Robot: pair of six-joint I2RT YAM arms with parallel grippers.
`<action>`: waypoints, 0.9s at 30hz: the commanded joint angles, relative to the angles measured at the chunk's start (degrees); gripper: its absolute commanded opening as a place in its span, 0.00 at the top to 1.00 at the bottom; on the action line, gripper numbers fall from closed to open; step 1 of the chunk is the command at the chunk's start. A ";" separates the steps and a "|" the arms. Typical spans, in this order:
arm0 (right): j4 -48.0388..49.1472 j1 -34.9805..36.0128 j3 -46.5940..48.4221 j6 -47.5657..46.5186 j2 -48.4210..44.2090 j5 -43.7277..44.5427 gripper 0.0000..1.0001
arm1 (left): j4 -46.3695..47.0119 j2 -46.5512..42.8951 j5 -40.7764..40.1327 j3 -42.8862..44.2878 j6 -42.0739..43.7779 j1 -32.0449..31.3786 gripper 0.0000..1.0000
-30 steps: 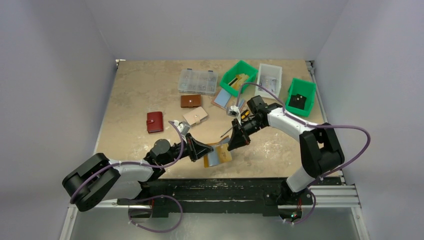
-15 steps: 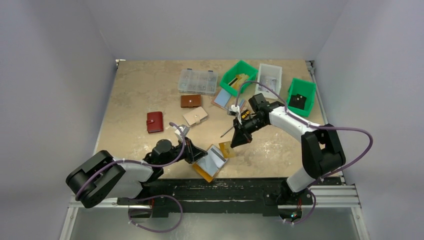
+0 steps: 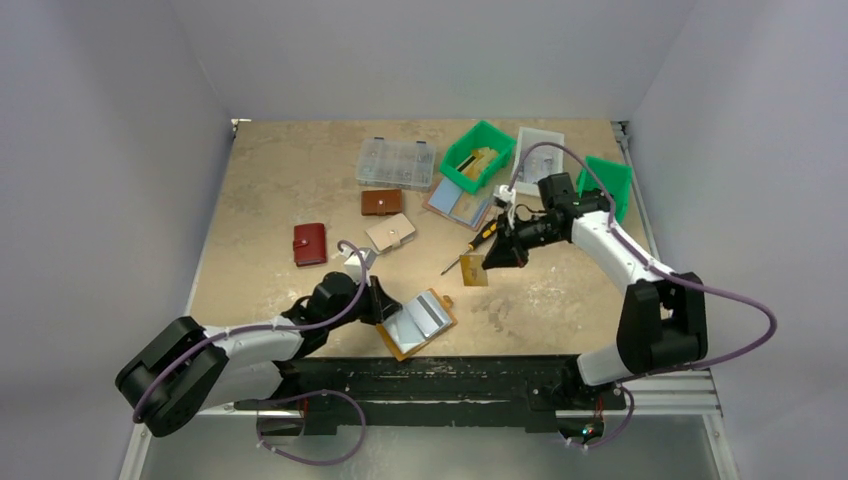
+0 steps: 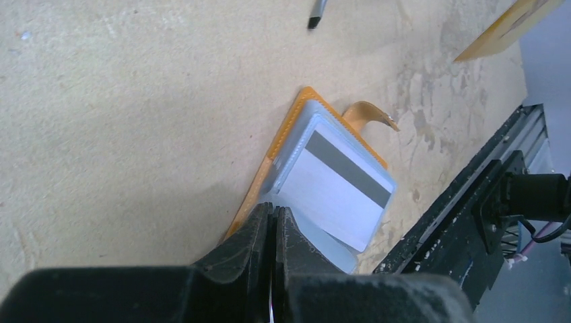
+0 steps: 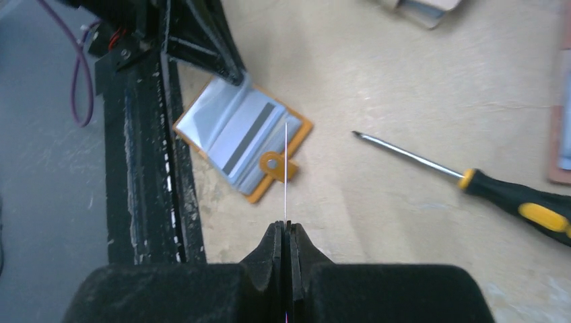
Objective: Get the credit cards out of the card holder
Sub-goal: Place the credit card in the storage box.
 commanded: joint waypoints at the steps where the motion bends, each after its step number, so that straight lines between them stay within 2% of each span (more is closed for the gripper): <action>1: 1.22 -5.33 2.69 0.89 -4.38 -0.90 1.00 | -8.29 -2.30 -4.20 1.55 -0.15 0.29 0.99; 8: 7.63 -7.83 10.42 9.08 -4.26 6.54 1.00 | -11.97 -3.38 -7.08 2.41 0.01 0.27 0.96; 11: 13.72 -7.79 15.57 18.57 -1.52 10.08 1.00 | -13.25 -4.14 -8.16 2.42 -2.06 0.32 0.96; 21: 27.95 -7.59 34.56 43.26 17.59 22.54 1.00 | -13.12 -11.07 -8.18 0.14 -4.17 0.39 0.96; 27: 28.23 -6.25 44.80 49.04 28.16 28.02 1.00 | -14.74 -13.00 -9.93 -0.24 -4.33 0.34 0.96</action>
